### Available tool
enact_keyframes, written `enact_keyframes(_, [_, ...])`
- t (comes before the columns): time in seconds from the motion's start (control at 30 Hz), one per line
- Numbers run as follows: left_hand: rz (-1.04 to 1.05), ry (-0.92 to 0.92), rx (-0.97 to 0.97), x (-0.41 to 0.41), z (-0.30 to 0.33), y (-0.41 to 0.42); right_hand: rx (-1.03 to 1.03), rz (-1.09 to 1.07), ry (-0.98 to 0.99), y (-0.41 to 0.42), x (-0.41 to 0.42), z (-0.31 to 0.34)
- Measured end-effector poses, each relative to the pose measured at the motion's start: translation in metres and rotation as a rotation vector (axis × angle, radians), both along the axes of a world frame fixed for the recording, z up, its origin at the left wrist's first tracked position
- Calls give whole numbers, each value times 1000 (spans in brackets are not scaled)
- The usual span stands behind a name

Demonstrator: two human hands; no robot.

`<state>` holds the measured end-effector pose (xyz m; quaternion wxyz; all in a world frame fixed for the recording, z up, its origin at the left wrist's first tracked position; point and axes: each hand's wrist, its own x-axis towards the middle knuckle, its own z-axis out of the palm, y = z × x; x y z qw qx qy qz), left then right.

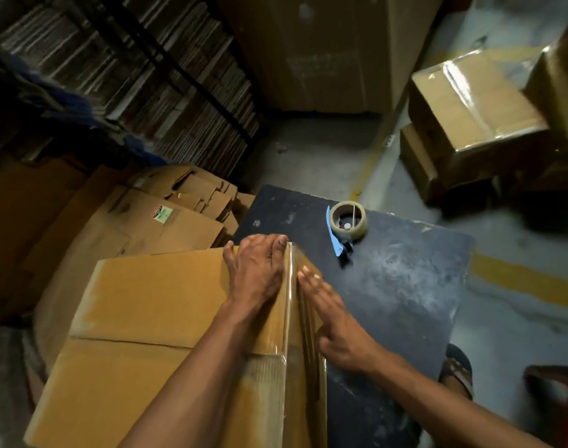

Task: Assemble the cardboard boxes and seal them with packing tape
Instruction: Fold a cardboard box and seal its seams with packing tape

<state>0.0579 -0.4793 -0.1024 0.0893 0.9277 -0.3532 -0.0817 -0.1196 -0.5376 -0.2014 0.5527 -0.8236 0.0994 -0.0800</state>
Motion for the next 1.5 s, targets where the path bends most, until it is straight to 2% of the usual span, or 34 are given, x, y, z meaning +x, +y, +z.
enact_keyframes(0.17, [10, -2, -5, -1, 0, -1, 89, -152, 61, -25, 26, 9])
enact_keyframes(0.3, [14, -19, 2, 0, 0, -2, 68, -130, 14, -22, 51, 15])
enact_keyframes(0.43, [10, -20, -11, -1, -1, 0, -24, -116, 63, -14, 32, 1])
enact_keyframes(0.5, [12, -13, -23, 0, -2, 0, -12, -129, 8, -23, 19, -1])
enact_keyframes(0.57, [15, -6, -34, 0, -1, -1, 93, -220, -57, -35, 15, 9])
enact_keyframes(0.67, [16, 2, -43, 0, -1, -2, 359, -391, -27, -61, 30, 42])
enact_keyframes(0.73, [22, 16, -48, -1, 0, -3, 406, -353, -3, -80, 47, 61])
enact_keyframes(0.83, [21, 23, -40, -2, 3, -2, 350, -169, 36, -96, 73, 70])
enact_keyframes(1.03, [10, -14, -30, -1, 1, -3, 438, 8, 19, -124, 88, 40])
enact_keyframes(1.4, [-1, -16, -16, -2, -1, -1, 297, -39, 39, -122, 83, 7])
enact_keyframes(1.5, [-12, -26, -16, -3, -1, 1, 439, -129, -38, -97, 72, 4])
